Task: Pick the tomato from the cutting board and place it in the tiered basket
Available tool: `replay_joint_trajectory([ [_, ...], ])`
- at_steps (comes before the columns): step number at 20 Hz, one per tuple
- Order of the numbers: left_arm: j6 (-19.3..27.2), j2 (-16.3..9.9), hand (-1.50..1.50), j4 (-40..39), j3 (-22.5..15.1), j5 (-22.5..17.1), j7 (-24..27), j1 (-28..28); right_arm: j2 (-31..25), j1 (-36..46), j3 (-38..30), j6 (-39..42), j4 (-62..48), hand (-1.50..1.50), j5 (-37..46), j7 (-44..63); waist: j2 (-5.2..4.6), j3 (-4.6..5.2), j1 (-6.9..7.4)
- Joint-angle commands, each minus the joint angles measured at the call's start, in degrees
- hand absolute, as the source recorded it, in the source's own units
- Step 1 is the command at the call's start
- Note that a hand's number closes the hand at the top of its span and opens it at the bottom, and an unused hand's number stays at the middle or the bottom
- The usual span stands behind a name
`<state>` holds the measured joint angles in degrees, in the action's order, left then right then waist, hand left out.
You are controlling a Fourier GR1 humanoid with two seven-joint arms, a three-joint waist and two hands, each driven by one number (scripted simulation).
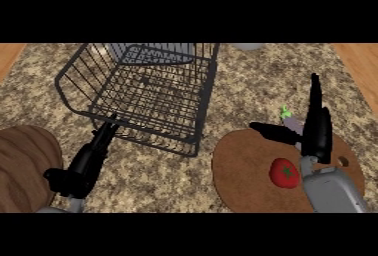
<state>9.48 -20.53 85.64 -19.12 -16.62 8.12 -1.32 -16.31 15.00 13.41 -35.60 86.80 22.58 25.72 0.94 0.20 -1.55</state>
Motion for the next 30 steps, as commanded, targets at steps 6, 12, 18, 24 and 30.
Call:
replay_joint_trajectory([
  [6, 0.27, -0.76, 0.00, -0.75, 0.32, 0.49, -1.83, -1.31, -14.06, 0.99, 10.53, 27.87, 1.50, -1.50, 8.57, 27.19, -0.08, 0.80, -1.16],
  [12, -1.57, -1.23, 0.00, -1.69, 0.48, -0.49, -1.97, -1.06, -11.97, 7.53, 15.14, 45.40, 13.92, -1.50, 3.88, 49.26, -0.07, 0.36, -0.37],
  [18, -1.66, -0.50, 0.00, -2.89, 1.25, -1.13, -3.93, -3.60, -10.18, 9.08, 14.82, 49.22, 17.99, -1.50, 2.69, 59.33, -0.50, 0.11, -0.42],
  [24, -1.94, -1.14, 0.00, -1.70, 0.86, -0.17, -2.00, -0.79, -12.04, 8.22, 11.71, 50.41, 18.08, -1.50, 7.47, 59.46, -0.18, 0.12, -0.57],
  [30, -2.23, -1.04, 0.00, -2.17, 2.04, -0.78, -3.42, -3.81, -9.23, 4.69, 10.43, 52.99, 14.01, -1.50, 8.05, 59.48, -0.52, 0.11, -0.83],
])
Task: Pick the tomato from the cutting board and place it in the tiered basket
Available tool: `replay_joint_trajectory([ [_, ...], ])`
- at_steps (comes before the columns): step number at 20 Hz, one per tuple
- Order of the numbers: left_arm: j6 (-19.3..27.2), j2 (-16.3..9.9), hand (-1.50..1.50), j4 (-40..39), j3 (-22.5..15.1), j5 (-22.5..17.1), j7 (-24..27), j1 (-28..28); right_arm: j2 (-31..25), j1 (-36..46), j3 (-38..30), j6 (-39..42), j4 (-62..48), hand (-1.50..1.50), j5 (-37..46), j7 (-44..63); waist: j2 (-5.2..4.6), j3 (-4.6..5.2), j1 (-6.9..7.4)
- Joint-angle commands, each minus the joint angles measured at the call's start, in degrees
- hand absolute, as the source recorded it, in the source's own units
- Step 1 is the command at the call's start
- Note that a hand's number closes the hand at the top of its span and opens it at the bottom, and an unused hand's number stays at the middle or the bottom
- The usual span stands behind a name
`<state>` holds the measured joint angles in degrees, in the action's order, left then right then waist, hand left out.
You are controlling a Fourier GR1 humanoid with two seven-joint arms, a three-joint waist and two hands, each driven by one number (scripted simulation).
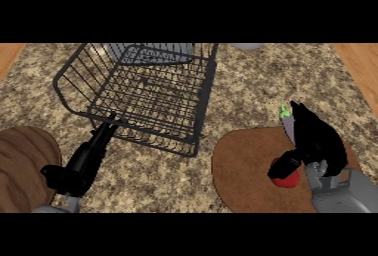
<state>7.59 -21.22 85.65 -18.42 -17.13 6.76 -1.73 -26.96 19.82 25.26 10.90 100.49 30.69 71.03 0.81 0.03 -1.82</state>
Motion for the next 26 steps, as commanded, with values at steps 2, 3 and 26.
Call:
replay_joint_trajectory([
  [2, -0.59, -0.05, 0.00, -0.78, 0.26, 0.34, -1.29, -2.03, 5.15, -1.33, -0.55, 5.03, -0.82, -1.50, 2.57, 14.17, -0.45, 0.22, 0.49],
  [3, -0.92, 0.81, 0.00, -3.75, -0.37, 1.35, 2.67, 0.31, 6.06, -3.25, 0.13, 3.26, -1.55, -1.50, 3.53, 14.17, -0.63, 0.24, 0.54],
  [26, -4.24, 2.16, 0.00, -7.87, 2.99, 1.32, 0.81, -5.66, 13.53, -15.43, -5.87, 4.51, 0.19, -1.50, 14.48, 8.00, -0.95, 0.04, 1.34],
])
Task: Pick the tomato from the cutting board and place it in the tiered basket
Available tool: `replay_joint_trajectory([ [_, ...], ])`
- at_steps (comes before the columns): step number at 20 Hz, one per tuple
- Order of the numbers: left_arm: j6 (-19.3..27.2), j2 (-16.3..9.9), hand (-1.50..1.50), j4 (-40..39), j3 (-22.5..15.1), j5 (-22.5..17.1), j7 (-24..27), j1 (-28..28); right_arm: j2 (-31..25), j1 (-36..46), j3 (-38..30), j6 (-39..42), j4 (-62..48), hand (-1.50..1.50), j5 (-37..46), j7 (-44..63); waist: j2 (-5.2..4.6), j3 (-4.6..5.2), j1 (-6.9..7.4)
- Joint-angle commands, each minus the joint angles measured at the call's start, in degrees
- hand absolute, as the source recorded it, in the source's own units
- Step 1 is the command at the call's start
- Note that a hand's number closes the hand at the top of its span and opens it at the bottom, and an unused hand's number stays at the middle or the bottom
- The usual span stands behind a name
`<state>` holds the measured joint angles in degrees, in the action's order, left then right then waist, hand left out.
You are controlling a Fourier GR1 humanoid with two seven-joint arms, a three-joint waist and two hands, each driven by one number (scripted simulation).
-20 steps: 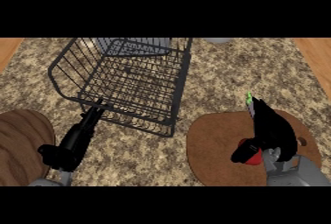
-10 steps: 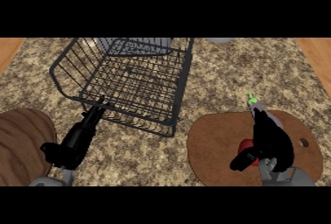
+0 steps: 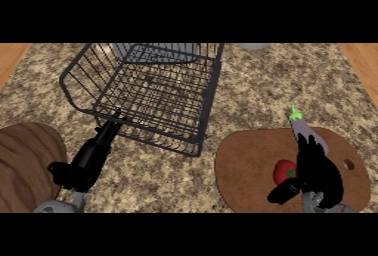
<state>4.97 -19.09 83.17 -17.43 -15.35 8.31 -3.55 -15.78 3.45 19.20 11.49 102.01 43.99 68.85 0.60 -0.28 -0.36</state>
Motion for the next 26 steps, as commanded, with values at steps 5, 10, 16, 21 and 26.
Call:
replay_joint_trajectory([
  [5, 1.30, 2.91, 0.00, -2.48, -0.31, 2.56, -3.08, -3.72, 4.10, -0.54, -2.29, 2.71, -3.12, -1.50, 2.30, 5.57, -0.65, 0.29, 0.07],
  [10, -2.01, 2.32, 0.00, -4.21, 2.70, 3.36, -2.08, -3.36, 6.86, -1.08, 0.08, -2.24, -0.29, 1.50, 10.65, -0.47, -0.59, 0.29, 0.20],
  [16, 0.01, 5.36, 0.00, -2.52, 1.53, 6.11, -3.51, -2.94, 8.93, 0.17, -2.19, -2.32, -3.76, 1.50, 12.32, -4.46, -0.61, 0.28, 0.28],
  [21, -4.07, 4.22, 0.00, -5.16, 5.13, 3.73, -1.09, -2.88, 1.11, -3.74, -4.22, 0.33, -1.48, 1.50, 9.37, -17.60, -0.64, 0.28, 0.00],
  [26, -4.00, 3.30, 0.00, -2.97, 6.22, 3.75, -3.00, -2.08, -6.35, -11.09, -2.33, 0.41, 3.83, 1.50, 10.10, -27.38, -0.56, 0.29, -0.15],
])
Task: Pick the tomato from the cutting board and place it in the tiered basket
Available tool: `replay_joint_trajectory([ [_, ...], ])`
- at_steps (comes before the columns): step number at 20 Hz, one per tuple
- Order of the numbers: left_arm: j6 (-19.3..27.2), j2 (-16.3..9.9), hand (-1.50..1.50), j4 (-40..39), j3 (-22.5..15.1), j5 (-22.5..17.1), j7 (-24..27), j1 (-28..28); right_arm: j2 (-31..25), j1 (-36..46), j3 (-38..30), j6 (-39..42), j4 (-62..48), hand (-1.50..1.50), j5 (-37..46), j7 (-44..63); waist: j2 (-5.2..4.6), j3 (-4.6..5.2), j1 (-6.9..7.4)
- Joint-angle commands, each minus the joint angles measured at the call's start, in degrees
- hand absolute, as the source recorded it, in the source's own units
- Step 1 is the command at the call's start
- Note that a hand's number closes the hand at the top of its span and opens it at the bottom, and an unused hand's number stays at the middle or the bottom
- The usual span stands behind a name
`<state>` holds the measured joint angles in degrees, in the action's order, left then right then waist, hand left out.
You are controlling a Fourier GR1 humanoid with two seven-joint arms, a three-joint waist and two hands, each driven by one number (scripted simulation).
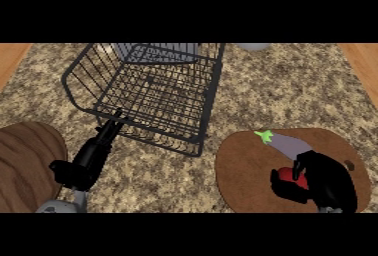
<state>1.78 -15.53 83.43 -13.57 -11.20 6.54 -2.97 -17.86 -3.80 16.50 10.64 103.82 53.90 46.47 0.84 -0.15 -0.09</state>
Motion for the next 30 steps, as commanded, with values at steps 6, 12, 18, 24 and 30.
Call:
replay_joint_trajectory([
  [6, -0.98, 0.12, 0.00, -5.17, 2.83, 0.60, -0.53, -2.62, -1.08, -3.19, -3.65, -2.44, 15.05, 1.50, -3.23, -4.63, -0.76, 0.19, -1.10],
  [12, -0.04, 1.42, 0.00, -2.25, 1.98, 0.87, -2.60, -2.61, 4.66, 2.76, -3.37, -4.53, 24.98, 1.50, -7.44, -3.85, -0.78, 0.19, -0.46],
  [18, -1.64, 0.84, 0.00, -1.27, 2.70, 1.06, -4.51, -3.57, 7.48, 20.57, -3.86, 4.34, 25.74, 1.50, -8.64, 6.21, -0.91, 0.21, 0.51],
  [24, -1.37, 2.94, 0.00, -1.79, 0.45, 3.13, -2.13, -2.48, 15.65, 44.30, -4.51, 8.55, 16.19, 1.50, -6.67, 20.07, -0.86, 0.30, 1.03],
  [30, -1.97, 2.15, 0.00, -3.37, 2.38, 3.35, -0.24, -2.72, 17.75, 58.64, -7.76, 3.88, -3.07, 1.50, -8.08, 20.83, -1.02, 0.28, 1.40],
])
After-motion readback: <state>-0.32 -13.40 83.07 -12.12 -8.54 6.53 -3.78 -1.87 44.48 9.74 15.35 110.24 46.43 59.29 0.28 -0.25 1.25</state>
